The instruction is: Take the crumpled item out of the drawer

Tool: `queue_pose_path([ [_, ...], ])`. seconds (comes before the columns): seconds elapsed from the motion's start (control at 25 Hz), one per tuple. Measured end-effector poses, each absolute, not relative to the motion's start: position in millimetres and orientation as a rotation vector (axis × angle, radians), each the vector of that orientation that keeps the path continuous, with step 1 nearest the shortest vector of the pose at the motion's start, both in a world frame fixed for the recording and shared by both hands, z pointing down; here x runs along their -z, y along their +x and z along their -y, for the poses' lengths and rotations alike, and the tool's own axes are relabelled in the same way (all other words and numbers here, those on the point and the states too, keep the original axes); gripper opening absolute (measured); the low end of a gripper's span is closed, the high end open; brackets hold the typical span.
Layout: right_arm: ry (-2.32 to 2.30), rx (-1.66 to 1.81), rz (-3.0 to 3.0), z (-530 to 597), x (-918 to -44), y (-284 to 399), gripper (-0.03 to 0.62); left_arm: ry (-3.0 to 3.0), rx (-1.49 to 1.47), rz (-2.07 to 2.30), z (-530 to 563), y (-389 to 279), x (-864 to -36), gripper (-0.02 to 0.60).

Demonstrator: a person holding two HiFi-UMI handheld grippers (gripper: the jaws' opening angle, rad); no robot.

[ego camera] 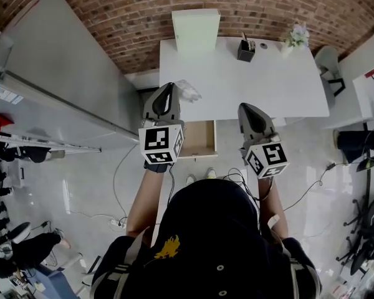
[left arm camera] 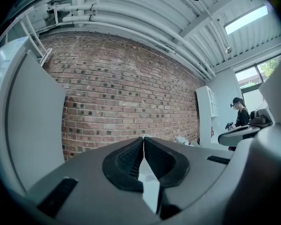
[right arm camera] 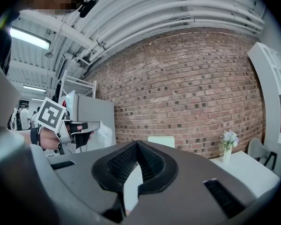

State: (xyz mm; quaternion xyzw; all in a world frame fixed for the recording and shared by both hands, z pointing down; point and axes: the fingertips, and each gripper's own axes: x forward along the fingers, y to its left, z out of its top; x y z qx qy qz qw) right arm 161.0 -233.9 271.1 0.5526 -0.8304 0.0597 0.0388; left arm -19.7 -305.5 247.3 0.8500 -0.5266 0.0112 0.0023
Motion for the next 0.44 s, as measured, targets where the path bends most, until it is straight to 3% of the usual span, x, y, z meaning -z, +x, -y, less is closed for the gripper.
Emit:
queue_pose_path([
  [0.44,1.714,-0.189,2.516,236.1,-274.2,174.6,0.025,2.701,-0.046,1.617,308.4,-2.2,-247.6,0.025],
])
